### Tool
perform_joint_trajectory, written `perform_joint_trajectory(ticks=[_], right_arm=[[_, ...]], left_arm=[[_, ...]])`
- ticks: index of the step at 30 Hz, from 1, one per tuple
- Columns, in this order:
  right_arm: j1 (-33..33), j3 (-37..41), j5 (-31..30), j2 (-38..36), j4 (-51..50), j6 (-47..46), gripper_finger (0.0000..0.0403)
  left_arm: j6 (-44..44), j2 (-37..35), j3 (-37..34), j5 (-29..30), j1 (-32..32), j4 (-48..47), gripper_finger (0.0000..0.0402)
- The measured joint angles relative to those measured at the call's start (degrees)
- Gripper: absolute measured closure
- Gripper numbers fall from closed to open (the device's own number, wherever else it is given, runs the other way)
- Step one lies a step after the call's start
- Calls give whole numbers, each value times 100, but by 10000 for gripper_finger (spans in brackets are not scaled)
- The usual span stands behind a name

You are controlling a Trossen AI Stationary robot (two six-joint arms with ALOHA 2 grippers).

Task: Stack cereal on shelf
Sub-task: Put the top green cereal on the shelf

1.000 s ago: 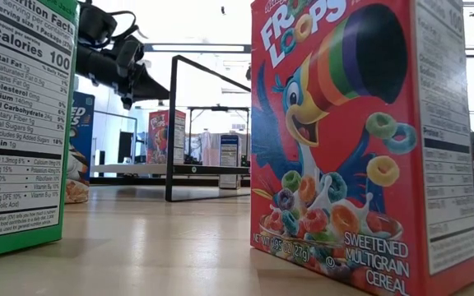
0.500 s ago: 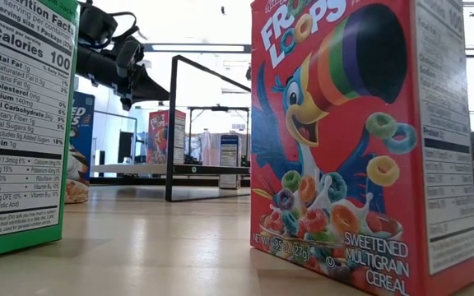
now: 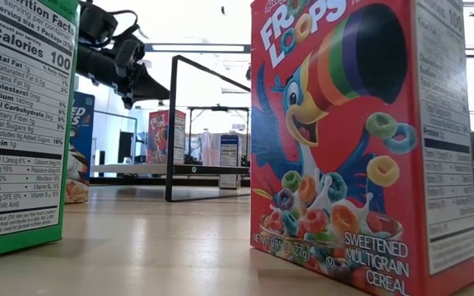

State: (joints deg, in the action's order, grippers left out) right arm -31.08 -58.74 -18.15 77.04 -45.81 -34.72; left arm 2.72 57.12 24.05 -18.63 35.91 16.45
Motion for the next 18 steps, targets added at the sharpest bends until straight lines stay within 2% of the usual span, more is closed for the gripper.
perform_joint_trajectory(ticks=[12, 18], right_arm=[[-206, 0, 211, 663, 277, -282, 107], [-204, 0, 212, 854, 394, -282, 156]], left_arm=[[-87, 0, 0, 31, -51, -31, 397], [-87, 0, 0, 40, -51, -58, 397]])
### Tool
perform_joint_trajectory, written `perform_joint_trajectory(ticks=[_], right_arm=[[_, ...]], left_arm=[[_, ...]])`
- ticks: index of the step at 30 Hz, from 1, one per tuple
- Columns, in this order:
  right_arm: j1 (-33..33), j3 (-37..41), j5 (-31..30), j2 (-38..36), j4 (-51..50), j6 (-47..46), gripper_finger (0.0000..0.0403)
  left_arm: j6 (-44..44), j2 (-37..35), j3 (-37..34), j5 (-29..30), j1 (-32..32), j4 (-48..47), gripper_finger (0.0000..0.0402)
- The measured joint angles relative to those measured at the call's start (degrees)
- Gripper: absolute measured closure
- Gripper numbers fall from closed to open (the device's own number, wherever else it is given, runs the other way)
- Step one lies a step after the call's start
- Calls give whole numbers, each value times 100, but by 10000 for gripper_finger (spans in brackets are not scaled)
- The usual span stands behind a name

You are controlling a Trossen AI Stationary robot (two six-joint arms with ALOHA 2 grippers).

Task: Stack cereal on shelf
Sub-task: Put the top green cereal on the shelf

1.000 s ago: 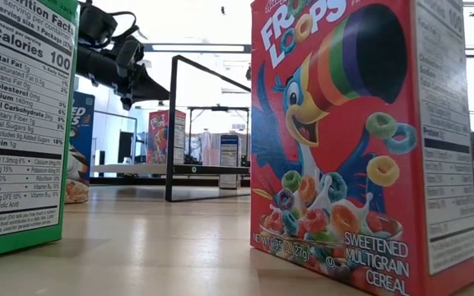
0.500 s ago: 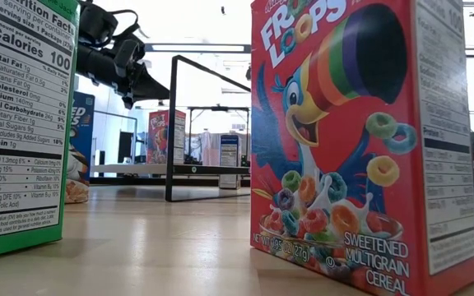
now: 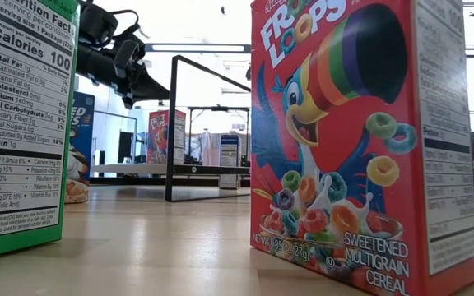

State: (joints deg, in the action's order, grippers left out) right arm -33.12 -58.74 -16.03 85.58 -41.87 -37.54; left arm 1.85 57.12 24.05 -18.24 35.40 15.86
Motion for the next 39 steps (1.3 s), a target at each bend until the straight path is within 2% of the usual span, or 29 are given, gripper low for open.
perform_joint_trajectory(ticks=[6, 10, 18, 24, 29, 34, 39], right_arm=[[10, -1, 15, 79, 13, 32, 228], [13, 0, 20, 61, 40, 160, 253], [17, -377, 311, 61, 11, 636, 248], [84, -1335, 497, 61, -581, 1074, 247], [422, -2175, 205, 61, -975, 1325, 247], [783, -2856, 326, 59, -811, 1662, 247], [1085, -3118, 844, 66, -165, 1995, 247]], left_arm=[[0, 0, 0, 2, 2, -137, 397], [-2, 0, 0, 2, 2, -158, 397], [-59, 0, 0, 2, 7, -149, 397], [-105, 0, -12, 57, 9, -122, 397], [-75, -2, -331, 74, 39, 395, 397], [105, -2, -541, 79, 113, 789, 397], [103, -2, -540, 80, 136, 808, 397]])
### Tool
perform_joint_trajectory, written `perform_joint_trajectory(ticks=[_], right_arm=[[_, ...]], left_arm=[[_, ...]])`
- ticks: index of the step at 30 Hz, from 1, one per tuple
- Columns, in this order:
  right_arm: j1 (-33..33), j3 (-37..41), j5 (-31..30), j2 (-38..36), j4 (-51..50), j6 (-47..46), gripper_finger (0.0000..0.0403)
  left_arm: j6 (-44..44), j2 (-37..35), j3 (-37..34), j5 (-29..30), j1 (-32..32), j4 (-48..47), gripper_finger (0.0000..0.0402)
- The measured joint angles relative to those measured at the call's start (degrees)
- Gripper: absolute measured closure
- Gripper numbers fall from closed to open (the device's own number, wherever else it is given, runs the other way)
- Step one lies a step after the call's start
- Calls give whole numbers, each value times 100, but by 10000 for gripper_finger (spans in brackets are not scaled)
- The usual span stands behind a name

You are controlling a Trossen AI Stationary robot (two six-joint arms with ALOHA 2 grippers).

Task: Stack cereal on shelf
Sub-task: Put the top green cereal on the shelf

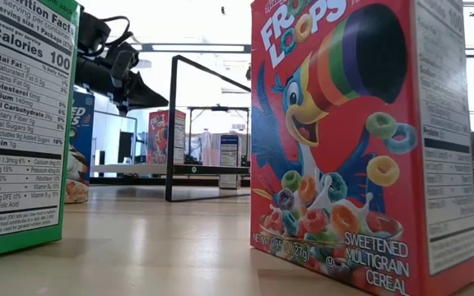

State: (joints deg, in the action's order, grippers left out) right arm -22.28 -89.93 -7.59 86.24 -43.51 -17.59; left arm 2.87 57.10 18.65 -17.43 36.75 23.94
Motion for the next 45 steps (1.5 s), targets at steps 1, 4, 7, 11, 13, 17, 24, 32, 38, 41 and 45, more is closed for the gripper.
perform_joint_trajectory(ticks=[1, 4, 7, 11, 13, 17, 24, 32, 38, 41, 45], right_arm=[[52, -11, 146, 30, 184, 50, 247], [185, -11, 511, 208, 641, 155, 247], [282, -11, 835, 447, 985, 160, 247], [336, -11, 1074, 763, 1312, 198, 247], [334, -5, 1180, 902, 1401, 205, 247], [332, -5, 1373, 1141, 1602, 223, 247], [339, -5, 1433, 1527, 1767, 267, 247], [429, -3, 1377, 1848, 1933, 260, 247], [432, -3, 1205, 2068, 2158, 220, 247], [431, -3, 1172, 2176, 2300, 221, 247], [432, -3, 1152, 2274, 2400, 306, 247]], left_arm=[[0, 0, 0, 0, 0, -1, 397], [-7, 0, 0, 0, -2, -2, 397], [-9, 0, 0, 0, -2, -8, 397], [-9, 0, 0, 0, -2, -36, 397], [-9, 0, 0, -1, -2, -37, 397], [-11, 0, 0, 0, -2, -38, 397], [-11, 0, 0, 0, -2, -41, 397], [-11, 0, 1, 0, -2, -53, 397], [-11, 0, 2, 0, -7, -52, 397], [-13, 0, 2, -2, -14, -57, 397], [-11, 0, 2, -6, -22, -59, 397]])
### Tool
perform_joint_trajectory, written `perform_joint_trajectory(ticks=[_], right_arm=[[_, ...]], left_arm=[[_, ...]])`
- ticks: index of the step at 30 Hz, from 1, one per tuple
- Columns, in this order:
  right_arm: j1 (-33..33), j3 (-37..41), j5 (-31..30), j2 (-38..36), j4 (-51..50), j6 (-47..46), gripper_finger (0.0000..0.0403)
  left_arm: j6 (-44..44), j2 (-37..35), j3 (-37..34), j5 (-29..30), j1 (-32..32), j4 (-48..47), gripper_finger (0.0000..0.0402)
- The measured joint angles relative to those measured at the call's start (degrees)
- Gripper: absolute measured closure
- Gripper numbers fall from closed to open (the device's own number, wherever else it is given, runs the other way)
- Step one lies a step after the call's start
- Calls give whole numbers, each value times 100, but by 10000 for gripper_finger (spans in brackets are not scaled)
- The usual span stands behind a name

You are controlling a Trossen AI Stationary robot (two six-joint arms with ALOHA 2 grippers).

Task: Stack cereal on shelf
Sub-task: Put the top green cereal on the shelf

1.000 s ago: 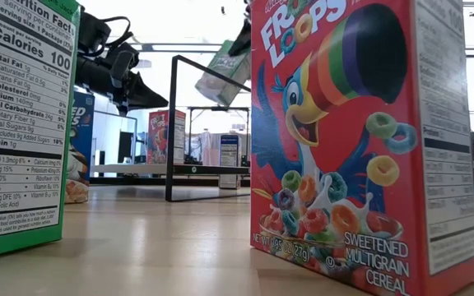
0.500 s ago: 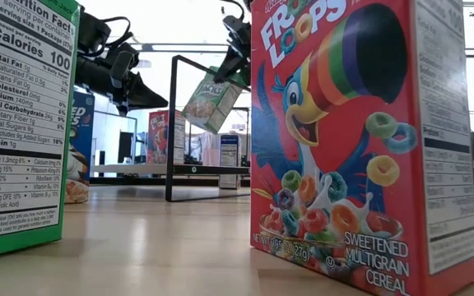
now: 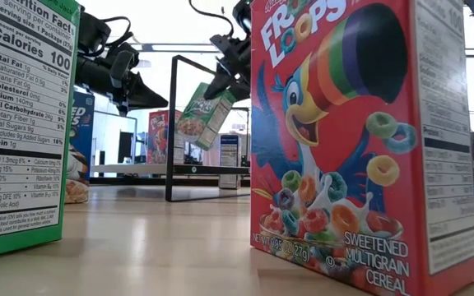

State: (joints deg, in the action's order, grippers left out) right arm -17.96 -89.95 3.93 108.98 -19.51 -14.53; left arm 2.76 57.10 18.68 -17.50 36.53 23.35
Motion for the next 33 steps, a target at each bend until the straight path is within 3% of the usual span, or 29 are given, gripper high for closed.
perform_joint_trajectory(ticks=[8, 19, 33], right_arm=[[2, 0, -114, 112, -7, 160, 236], [7, 1, -108, 127, -10, 210, 171], [7, 2, -46, 128, 7, 304, 201]], left_arm=[[-42, 0, 0, -11, -75, -5, 397], [-48, 0, 0, -11, -111, -15, 397], [-51, 0, 0, -11, -111, -70, 397]])
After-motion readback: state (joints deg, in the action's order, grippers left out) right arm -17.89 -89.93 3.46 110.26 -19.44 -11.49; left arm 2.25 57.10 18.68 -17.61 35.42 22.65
